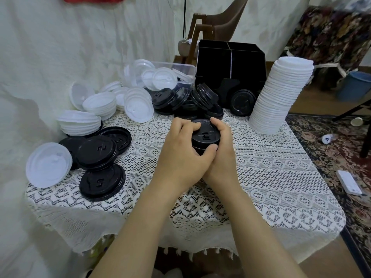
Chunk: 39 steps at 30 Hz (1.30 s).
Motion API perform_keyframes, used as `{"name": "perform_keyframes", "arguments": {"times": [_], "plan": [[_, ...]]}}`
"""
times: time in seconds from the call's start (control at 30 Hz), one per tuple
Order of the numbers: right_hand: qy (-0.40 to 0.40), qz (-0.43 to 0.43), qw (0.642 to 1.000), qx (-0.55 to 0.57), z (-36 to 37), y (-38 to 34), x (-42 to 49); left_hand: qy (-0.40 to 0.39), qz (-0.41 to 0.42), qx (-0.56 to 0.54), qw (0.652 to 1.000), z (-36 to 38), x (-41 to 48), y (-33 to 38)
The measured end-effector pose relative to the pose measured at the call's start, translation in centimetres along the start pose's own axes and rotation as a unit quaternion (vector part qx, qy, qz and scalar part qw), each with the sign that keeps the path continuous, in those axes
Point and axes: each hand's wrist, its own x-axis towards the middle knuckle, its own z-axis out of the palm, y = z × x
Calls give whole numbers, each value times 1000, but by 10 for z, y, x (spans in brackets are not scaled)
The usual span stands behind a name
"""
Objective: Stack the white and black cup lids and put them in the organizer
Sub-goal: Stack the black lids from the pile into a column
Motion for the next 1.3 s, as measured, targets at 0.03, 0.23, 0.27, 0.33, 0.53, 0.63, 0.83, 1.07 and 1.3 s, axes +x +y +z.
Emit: {"name": "perform_keyframes", "arguments": {"times": [0.03,0.23,0.27,0.33,0.53,0.63,0.83,1.07,1.3], "plan": [[0,1,1000,2,0,0,0,0,-1,-3,1000,0,0,-1],[-8,12,1000,8,-1,-1,0,-16,18,-6,1000,-3,-1,-6],[-10,12,1000,11,-1,0,1,-26,24,-11,999,-6,-1,-7],[-7,7,1000,7,-2,1,1,-36,27,-18,999,-14,0,-11],[-14,5,1000,8,-2,-2,0,24,-107,343,933,-45,6,-39],[-17,7,1000,11,-4,-2,0,8,-185,353,917,-57,6,-52],[-16,7,1000,10,-4,-2,0,-37,-232,353,906,-60,5,-70],[-21,4,1000,8,-5,-2,0,0,-195,411,891,-56,6,-80],[-18,0,1000,10,-4,-1,0,9,-131,373,918,-52,8,-83]]}}
